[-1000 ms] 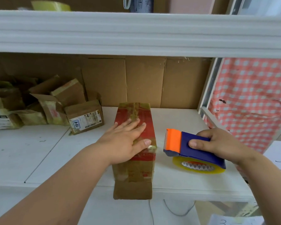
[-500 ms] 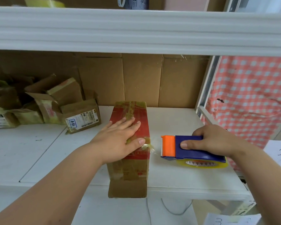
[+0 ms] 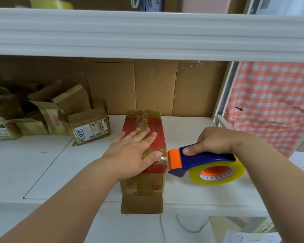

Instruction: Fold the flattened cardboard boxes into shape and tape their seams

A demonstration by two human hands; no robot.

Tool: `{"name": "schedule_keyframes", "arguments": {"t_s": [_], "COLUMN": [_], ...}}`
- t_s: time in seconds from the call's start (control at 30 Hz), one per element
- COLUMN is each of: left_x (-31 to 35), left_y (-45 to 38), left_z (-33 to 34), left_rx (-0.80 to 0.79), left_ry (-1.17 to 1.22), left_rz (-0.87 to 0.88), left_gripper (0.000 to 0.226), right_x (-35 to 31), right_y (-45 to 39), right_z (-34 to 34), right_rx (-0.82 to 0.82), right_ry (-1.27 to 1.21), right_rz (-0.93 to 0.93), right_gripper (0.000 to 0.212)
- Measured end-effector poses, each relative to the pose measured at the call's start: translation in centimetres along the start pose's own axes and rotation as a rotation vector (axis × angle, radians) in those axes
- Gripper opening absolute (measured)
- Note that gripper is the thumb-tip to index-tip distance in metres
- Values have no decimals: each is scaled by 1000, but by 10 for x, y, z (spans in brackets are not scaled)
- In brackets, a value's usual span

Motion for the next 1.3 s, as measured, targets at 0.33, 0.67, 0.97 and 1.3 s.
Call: {"name": "schedule_keyframes", "arguments": {"t_s": [0.33, 0.67, 0.97, 1.3], "left_x": [1, -1, -4, -19], "left_y": [0, 3, 12, 21], "left_z": [1, -3, -12, -9], "left_rx": [-19, -27, 18, 211], "left_ry": [-9, 21, 292, 369], "left_rz": [0, -11, 7, 61], "left_gripper": [77, 74, 53, 64], "right_x": [6, 29, 28, -3], "right_y": [0, 2, -1, 21], "right_z": [20, 32, 63, 67], "right_rx": [-190, 69, 486, 808], "right_ry": [-206, 39, 333, -182], "right_rz": [94, 137, 179, 40], "right_gripper": [47, 56, 39, 58]}}
Point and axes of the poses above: each hand's wrist, its own y-axis away from the middle knuckle, its own z-axis out of the palm, x = y × z, the point moved 9 cm from there along -y, towards the middle knuckle, and after that the axes turned 10 degrees about y, right-handed, at the moved point
